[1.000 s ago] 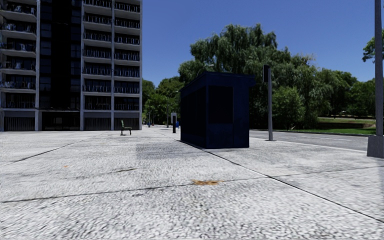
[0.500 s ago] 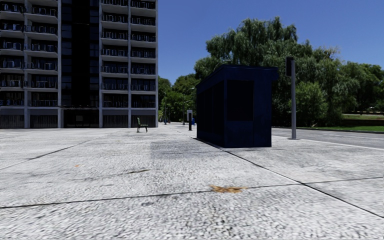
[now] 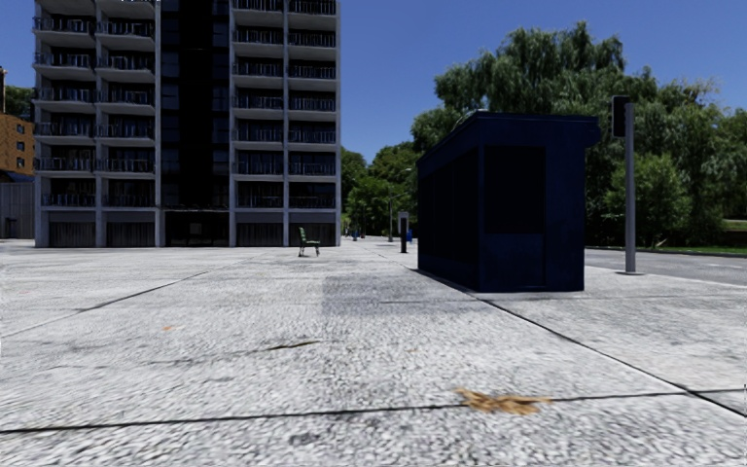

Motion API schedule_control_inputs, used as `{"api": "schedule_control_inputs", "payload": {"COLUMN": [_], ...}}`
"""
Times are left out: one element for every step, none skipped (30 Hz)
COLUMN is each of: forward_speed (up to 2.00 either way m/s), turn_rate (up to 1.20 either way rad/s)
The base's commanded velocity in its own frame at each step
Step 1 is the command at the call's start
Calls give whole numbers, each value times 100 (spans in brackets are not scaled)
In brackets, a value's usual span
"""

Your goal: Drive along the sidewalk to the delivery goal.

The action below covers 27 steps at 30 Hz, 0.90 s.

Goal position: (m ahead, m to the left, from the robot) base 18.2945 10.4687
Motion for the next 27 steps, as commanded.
{"api": "schedule_control_inputs", "payload": {"forward_speed": [97, 98, 98, 98, 98, 98, 99, 102, 102, 106, 111, 118, 118, 121, 124, 149, 149, 200, 200, 200, 200, 200, 200, 200, 200, 200, 200], "turn_rate": [32, 32, 32, 32, 32, 32, 32, 32, 32, 32, 32, 32, 32, 32, 32, 32, 32, 32, 32, 32, 32, 32, 32, 32, 32, 32, 32]}}
